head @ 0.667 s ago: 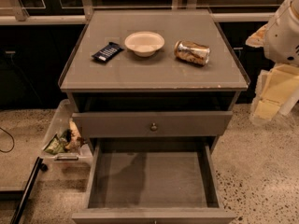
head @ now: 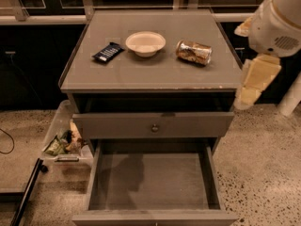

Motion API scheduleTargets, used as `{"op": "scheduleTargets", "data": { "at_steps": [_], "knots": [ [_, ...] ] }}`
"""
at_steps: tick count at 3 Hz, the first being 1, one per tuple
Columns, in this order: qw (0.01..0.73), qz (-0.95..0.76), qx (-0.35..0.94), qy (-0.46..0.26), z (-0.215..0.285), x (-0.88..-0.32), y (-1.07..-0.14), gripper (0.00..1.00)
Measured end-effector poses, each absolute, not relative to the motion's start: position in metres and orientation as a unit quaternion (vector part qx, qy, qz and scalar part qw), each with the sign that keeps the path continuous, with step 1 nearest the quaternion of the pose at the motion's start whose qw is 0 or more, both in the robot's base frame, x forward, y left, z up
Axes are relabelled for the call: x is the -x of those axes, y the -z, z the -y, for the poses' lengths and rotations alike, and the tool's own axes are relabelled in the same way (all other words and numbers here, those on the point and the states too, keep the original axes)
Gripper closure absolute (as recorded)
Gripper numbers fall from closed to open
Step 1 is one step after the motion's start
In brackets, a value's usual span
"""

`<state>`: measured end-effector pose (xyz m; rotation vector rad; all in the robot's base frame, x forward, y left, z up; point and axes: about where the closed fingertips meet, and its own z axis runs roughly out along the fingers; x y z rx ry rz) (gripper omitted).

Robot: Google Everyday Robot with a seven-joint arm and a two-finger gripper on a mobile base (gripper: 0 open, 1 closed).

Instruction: Place orange can into middle drawer

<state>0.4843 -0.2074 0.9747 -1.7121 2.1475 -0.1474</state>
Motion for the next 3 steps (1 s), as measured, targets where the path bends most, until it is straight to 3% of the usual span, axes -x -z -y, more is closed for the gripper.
{"op": "scheduleTargets", "data": {
  "at_steps": [3],
  "knots": [
    [0.248,-0.689,0.677,0.077,0.205,-0.633,-0.929,0.00]
  ]
}}
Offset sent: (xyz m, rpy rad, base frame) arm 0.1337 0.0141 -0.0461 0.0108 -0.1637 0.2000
